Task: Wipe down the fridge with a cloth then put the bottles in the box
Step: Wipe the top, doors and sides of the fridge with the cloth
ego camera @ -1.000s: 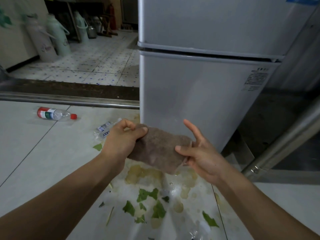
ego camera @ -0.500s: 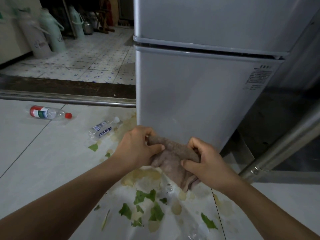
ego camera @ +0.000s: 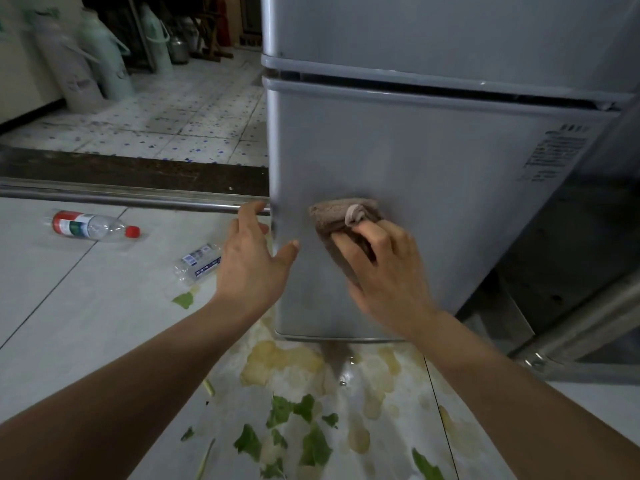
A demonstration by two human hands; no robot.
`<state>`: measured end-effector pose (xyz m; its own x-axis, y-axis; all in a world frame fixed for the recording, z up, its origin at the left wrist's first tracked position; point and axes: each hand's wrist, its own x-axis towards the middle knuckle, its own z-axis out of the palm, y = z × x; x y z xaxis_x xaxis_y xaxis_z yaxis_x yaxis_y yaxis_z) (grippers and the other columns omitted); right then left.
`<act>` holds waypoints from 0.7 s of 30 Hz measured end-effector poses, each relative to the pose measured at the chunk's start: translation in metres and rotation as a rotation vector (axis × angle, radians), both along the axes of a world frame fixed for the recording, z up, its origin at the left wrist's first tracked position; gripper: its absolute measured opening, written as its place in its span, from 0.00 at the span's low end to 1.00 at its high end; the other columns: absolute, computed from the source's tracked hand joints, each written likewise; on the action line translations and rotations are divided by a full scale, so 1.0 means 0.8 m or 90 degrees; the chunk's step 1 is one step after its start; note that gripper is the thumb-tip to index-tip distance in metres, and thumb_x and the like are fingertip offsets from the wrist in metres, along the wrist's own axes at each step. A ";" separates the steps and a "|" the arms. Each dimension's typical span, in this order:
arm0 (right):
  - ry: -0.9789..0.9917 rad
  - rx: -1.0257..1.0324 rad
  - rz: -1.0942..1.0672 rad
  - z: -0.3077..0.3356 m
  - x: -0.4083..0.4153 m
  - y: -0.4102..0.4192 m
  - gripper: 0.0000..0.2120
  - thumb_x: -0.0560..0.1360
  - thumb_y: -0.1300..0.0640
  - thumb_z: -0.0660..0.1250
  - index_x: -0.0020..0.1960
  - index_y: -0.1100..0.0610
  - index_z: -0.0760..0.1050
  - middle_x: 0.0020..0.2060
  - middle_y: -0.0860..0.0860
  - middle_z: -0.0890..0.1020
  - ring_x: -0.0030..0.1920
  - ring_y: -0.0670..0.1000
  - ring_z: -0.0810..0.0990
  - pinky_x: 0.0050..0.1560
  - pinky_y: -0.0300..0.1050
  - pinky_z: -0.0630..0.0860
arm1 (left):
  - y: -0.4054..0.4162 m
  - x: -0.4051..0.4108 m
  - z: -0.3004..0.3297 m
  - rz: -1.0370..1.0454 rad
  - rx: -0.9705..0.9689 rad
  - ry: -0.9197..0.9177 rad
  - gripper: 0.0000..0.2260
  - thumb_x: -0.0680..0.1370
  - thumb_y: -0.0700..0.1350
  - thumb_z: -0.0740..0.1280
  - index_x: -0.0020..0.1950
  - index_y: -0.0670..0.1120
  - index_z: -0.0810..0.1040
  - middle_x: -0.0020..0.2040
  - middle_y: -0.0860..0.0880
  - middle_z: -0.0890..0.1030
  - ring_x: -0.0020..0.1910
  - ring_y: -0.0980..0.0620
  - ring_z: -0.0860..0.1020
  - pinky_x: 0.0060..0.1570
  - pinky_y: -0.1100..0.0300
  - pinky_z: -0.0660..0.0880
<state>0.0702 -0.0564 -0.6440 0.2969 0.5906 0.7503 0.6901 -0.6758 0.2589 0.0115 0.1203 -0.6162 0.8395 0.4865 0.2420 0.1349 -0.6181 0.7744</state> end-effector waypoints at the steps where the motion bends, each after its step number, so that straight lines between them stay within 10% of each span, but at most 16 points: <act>1: -0.024 0.015 0.016 -0.005 0.010 0.002 0.22 0.68 0.62 0.65 0.62 0.54 0.74 0.58 0.54 0.66 0.54 0.58 0.69 0.51 0.53 0.69 | 0.001 0.003 -0.001 -0.006 0.007 -0.010 0.25 0.73 0.49 0.70 0.66 0.52 0.62 0.58 0.48 0.74 0.55 0.49 0.76 0.52 0.51 0.74; 11: -0.088 -0.296 0.092 -0.057 0.032 -0.044 0.12 0.72 0.63 0.65 0.50 0.50 0.82 0.46 0.48 0.82 0.44 0.52 0.78 0.44 0.47 0.71 | 0.008 0.018 -0.010 -0.006 -0.018 -0.042 0.15 0.77 0.47 0.65 0.60 0.52 0.64 0.46 0.54 0.75 0.45 0.52 0.75 0.44 0.56 0.70; 17: 0.055 0.090 -0.025 0.005 0.039 -0.055 0.12 0.81 0.51 0.56 0.52 0.55 0.76 0.47 0.52 0.78 0.45 0.52 0.71 0.45 0.52 0.69 | -0.003 0.012 -0.033 0.000 -0.013 -0.054 0.16 0.76 0.48 0.67 0.60 0.50 0.65 0.56 0.52 0.74 0.53 0.51 0.74 0.50 0.55 0.70; 21: -0.060 0.137 -0.025 -0.022 0.044 -0.058 0.10 0.78 0.64 0.61 0.58 0.57 0.68 0.53 0.57 0.68 0.45 0.59 0.68 0.44 0.52 0.67 | -0.004 0.019 -0.042 0.012 -0.003 -0.054 0.17 0.76 0.47 0.66 0.60 0.49 0.64 0.56 0.49 0.74 0.53 0.48 0.75 0.53 0.48 0.74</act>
<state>0.1055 -0.1031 -0.6615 0.2384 0.4032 0.8835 0.6423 -0.7478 0.1679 0.0270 0.1173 -0.6497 0.8069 0.5031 0.3097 0.0797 -0.6121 0.7867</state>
